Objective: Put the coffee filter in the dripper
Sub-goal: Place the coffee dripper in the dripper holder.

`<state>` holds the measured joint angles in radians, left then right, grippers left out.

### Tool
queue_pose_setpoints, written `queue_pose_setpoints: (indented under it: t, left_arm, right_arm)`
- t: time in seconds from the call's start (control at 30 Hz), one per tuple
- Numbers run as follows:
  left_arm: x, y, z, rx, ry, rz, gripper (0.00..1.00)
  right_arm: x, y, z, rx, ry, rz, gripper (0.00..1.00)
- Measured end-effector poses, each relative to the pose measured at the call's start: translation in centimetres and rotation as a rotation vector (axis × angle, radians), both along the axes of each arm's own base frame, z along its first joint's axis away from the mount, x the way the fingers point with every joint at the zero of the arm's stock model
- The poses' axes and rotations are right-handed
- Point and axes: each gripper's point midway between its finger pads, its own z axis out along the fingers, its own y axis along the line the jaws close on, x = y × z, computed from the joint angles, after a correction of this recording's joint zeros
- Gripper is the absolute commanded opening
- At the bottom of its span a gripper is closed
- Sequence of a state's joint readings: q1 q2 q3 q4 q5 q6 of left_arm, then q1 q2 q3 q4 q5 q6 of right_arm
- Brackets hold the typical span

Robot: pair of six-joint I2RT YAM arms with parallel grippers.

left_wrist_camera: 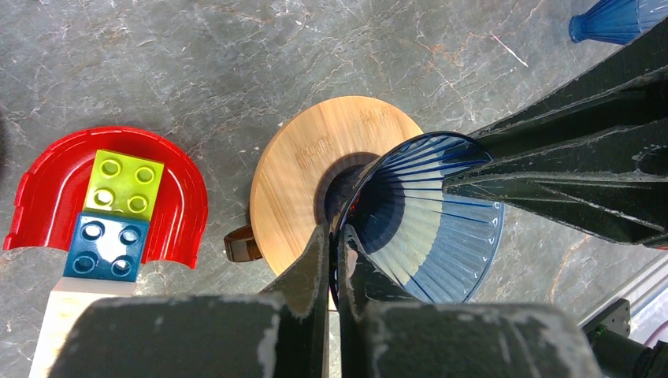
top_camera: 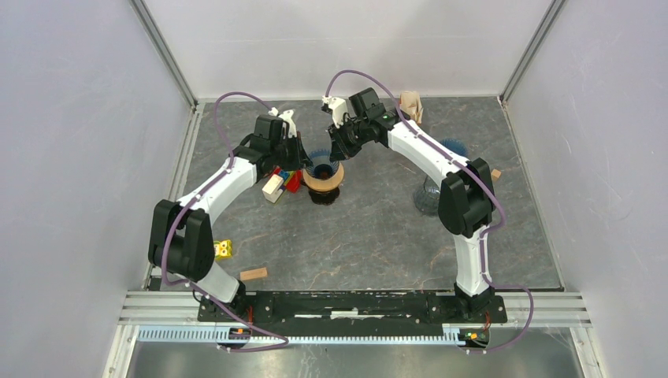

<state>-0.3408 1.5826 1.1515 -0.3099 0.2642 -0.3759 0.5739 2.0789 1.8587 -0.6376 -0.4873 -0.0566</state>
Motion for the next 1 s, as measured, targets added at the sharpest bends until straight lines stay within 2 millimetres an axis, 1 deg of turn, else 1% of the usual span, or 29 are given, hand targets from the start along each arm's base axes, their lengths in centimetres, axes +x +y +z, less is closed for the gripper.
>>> queue_pose_setpoints:
  t: [1.0]
  left_arm:
    - [-0.25,-0.02,-0.81,-0.007,0.017,-0.007,0.02]
  right_arm:
    - [-0.21,0.34,-0.54,0.005,-0.09,-0.013,0.0]
